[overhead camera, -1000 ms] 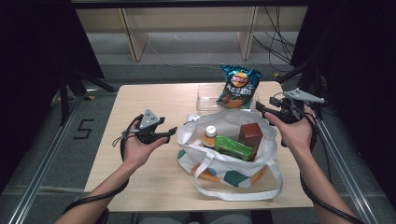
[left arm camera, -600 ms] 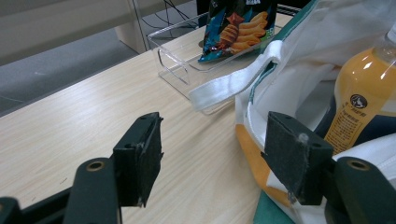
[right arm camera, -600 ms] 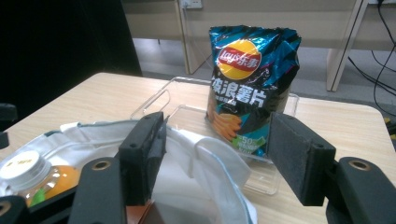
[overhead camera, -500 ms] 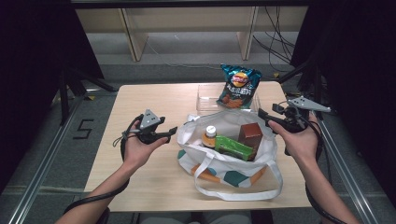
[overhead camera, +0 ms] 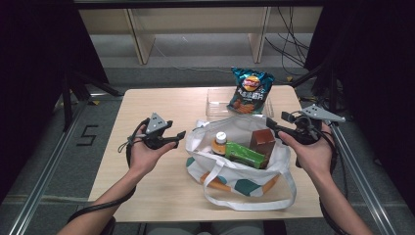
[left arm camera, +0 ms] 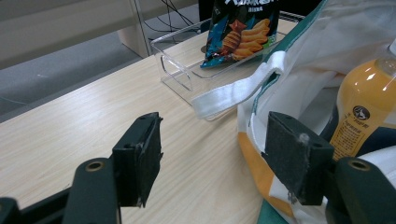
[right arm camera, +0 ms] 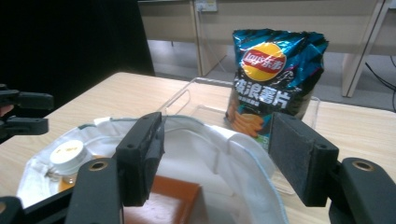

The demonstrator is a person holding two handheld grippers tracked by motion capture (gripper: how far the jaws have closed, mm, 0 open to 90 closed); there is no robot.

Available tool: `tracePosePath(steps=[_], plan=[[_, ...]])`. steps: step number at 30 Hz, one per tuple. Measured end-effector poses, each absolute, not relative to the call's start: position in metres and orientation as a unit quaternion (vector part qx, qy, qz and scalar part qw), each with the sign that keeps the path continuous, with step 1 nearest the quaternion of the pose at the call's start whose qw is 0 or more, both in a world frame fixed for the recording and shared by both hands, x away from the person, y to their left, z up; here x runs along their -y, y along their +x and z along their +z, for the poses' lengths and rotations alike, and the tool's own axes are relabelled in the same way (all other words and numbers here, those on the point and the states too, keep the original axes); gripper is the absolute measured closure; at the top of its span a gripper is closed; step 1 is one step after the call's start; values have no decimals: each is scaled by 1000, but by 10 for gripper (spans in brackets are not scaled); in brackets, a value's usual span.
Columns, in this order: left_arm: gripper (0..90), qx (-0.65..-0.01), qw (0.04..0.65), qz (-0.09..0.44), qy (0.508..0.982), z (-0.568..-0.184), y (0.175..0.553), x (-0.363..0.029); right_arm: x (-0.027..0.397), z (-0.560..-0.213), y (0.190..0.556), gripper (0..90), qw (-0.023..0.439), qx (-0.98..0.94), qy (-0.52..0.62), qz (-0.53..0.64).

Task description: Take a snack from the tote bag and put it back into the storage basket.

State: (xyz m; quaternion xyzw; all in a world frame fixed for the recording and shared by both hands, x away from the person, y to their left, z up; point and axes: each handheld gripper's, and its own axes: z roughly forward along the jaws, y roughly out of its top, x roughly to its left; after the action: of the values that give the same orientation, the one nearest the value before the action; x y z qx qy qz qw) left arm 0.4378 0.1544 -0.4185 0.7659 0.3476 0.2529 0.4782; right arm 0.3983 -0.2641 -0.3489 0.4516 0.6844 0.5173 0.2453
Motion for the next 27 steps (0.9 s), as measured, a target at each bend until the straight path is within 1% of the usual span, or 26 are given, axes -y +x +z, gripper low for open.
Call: tracePosePath(steps=[1, 3, 11, 13, 14, 15, 20, 27], plan=[[355, -348, 478, 253, 766, -419, 438, -154, 263, -348, 397, 363, 240, -685, 451, 519], [355, -349, 481, 252, 764, -418, 437, -153, 263, -349, 397, 361, 247, -687, 442, 521], [354, -347, 481, 253, 764, -416, 437, -154, 257, -351, 388, 355, 238, -691, 442, 520], [355, -346, 482, 255, 764, -416, 437, -155, 253, -353, 385, 352, 227, -691, 450, 519], [355, -348, 483, 253, 763, -416, 437, -154, 253, -356, 386, 349, 233, -695, 441, 518], [355, -348, 483, 253, 763, -416, 437, -154, 251, -357, 385, 348, 226, -696, 443, 518], [355, -347, 482, 254, 764, -416, 437, -155, 247, -364, 383, 317, 232, -698, 438, 517], [354, -344, 481, 256, 764, -414, 437, -155, 239, -364, 378, 280, 230, -701, 435, 516]])
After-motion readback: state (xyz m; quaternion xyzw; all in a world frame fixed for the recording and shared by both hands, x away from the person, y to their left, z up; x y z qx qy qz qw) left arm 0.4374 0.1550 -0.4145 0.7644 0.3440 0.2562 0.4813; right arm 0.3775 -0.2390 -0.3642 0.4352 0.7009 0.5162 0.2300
